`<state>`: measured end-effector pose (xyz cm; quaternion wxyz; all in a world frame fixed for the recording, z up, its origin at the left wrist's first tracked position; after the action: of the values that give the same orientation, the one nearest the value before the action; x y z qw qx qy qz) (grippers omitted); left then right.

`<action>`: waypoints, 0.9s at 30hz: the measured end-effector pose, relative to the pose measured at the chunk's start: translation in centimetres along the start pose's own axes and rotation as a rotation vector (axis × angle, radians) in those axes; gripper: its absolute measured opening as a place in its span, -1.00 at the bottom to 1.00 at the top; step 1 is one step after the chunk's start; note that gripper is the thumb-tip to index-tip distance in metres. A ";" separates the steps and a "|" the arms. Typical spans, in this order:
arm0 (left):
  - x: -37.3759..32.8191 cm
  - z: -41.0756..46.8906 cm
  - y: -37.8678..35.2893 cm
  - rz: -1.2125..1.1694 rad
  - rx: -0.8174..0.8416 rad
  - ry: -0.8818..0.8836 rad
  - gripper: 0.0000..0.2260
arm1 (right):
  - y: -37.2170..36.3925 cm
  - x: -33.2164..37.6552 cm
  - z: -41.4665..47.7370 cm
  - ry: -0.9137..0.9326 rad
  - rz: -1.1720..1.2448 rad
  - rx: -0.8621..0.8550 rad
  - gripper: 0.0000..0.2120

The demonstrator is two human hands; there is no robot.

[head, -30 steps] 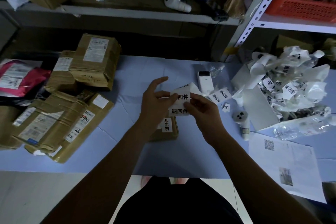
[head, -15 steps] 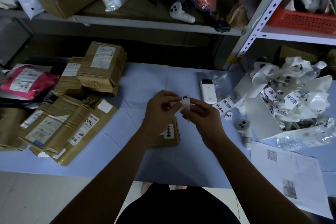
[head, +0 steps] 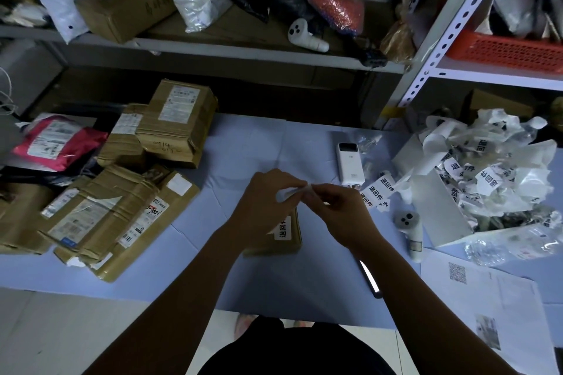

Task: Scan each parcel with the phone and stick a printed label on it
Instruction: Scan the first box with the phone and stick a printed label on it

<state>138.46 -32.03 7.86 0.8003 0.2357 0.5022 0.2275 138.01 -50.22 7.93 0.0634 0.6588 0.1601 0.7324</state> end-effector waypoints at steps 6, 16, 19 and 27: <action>0.3 -0.5 0.0 -0.114 0.072 0.168 -0.82 | 0.1 0.0 0.0 0.058 -0.125 0.030 -0.88; 0.2 -1.1 0.3 -0.220 0.018 0.271 -0.91 | -0.4 -0.5 -0.1 0.029 -0.137 0.004 -0.89; 0.1 -1.3 -0.2 -0.244 -0.105 0.387 -0.92 | -0.4 -0.6 -0.3 0.016 -0.126 -0.009 -0.90; -0.1 -1.4 0.4 -0.319 -0.430 0.527 -0.89 | 1.4 -5.0 -1.3 -0.500 -0.223 -0.274 -0.76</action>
<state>137.15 -31.54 7.62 0.7003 -0.0853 0.6620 0.2531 137.51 -53.29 3.53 0.2688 0.7823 0.1107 0.5509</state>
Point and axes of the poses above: each hand's wrist, its own z-axis towards the middle knuckle, its own y-axis out of the back of the hand, x = y × z, the point moved 1 cm from there along z, towards the middle knuckle, and after that the axes turned 7 degrees about -x, right-handed, at the moved point
